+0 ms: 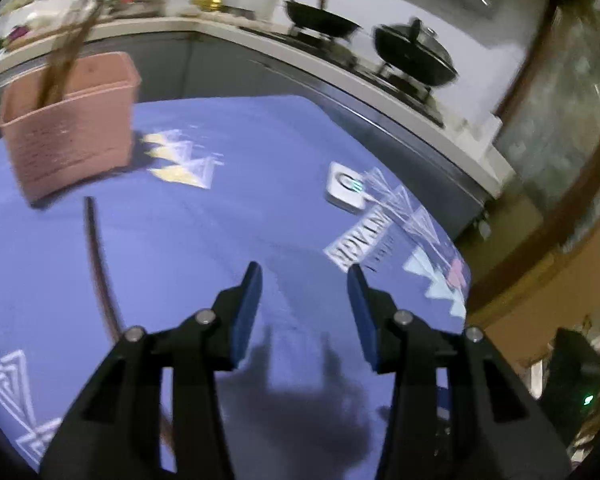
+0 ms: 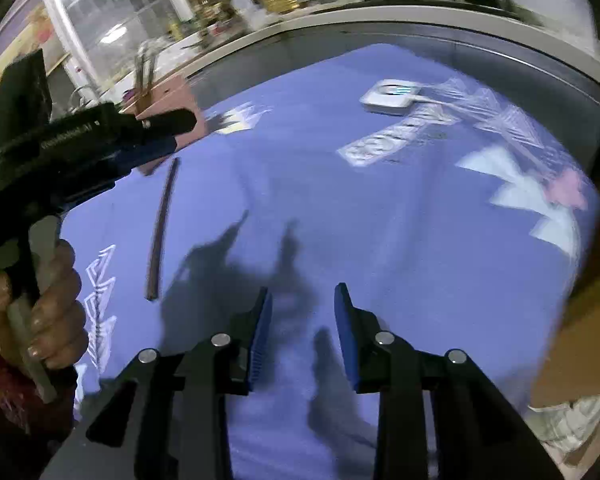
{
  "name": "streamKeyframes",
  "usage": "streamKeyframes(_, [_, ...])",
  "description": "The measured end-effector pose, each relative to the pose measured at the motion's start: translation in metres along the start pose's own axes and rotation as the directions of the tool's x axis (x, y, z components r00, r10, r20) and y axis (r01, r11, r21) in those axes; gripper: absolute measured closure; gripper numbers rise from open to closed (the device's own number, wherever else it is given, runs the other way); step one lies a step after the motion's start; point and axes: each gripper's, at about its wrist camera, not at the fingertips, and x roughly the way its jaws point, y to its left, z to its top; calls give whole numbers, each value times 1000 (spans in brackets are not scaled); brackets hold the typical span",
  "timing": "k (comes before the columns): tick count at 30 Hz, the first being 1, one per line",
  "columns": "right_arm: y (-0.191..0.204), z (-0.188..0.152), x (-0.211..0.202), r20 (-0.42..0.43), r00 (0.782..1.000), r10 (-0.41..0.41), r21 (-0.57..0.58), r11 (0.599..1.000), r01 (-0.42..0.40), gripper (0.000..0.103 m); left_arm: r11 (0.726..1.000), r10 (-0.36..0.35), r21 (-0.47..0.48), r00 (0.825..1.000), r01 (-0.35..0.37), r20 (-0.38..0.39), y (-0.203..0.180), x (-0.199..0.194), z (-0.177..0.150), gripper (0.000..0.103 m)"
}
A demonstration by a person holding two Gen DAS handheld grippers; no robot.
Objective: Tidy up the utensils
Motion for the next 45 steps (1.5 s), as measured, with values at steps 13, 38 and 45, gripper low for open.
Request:
streamKeyframes(13, [-71,-11,-58,127,992,18,108,994,-32,70,992,-25,122,999,22,27,-96,16,8,61])
streamKeyframes(38, [-74,-14,-57,141,986,90,126,986,-108,70,990,26,136,1000,-26,3,-98,21,3,61])
streamKeyframes(45, [-69,-15,-55,145,983,113,110,985,-130,70,990,43,138,999,-42,-6,-93,27,0,61])
